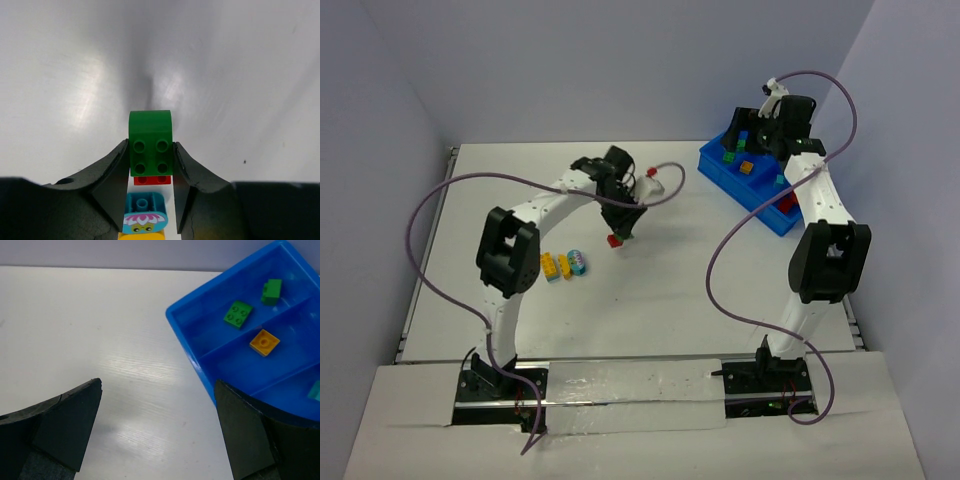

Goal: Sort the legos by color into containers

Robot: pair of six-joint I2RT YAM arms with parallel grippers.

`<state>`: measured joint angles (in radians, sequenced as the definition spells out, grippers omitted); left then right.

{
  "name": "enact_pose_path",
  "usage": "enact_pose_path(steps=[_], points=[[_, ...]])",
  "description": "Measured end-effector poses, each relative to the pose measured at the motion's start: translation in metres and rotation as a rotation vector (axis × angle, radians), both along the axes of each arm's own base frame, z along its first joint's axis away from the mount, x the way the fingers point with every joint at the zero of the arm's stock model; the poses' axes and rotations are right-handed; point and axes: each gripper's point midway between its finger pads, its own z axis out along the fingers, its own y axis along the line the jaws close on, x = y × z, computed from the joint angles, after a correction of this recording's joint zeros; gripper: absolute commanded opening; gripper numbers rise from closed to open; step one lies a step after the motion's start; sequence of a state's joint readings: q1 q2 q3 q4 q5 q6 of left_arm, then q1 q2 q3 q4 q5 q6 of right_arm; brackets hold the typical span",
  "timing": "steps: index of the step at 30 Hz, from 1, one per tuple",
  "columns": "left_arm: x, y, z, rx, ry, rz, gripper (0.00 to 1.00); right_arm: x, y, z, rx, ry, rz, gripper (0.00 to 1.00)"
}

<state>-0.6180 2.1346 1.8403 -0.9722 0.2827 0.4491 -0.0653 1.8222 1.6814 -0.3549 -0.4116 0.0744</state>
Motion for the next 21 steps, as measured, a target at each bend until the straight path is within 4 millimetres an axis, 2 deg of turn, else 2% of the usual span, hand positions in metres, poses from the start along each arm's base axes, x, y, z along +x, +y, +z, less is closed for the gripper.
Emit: enact_pose_path(steps=[3, 7, 9, 11, 13, 16, 21], points=[[0.043, -0.001, 0.047, -0.197, -0.096, 0.194, 0.0, -0.008, 0.013, 0.005, 0.067, 0.005, 0.006, 0.99], [0.097, 0.028, 0.138, -0.415, -0.265, 0.514, 0.0, -0.022, 0.038, 0.018, 0.152, 0.005, 0.019, 0.98], [0.115, 0.038, 0.181, -0.522, -0.345, 0.664, 0.0, -0.028, 0.054, 0.03, 0.187, -0.006, 0.036, 0.98], [0.119, 0.042, 0.212, -0.629, -0.391, 0.778, 0.0, -0.035, 0.077, 0.043, 0.216, -0.026, 0.074, 0.96], [0.115, 0.045, 0.231, -0.719, -0.406, 0.863, 0.0, -0.042, 0.101, 0.054, 0.246, -0.037, 0.119, 0.96], [0.113, 0.046, 0.249, -0.821, -0.392, 0.96, 0.0, -0.052, 0.135, 0.06, 0.286, -0.03, 0.177, 0.95], [0.119, 0.042, 0.249, -0.889, -0.327, 1.053, 0.0, -0.071, 0.182, 0.062, 0.33, 0.005, 0.258, 0.94]])
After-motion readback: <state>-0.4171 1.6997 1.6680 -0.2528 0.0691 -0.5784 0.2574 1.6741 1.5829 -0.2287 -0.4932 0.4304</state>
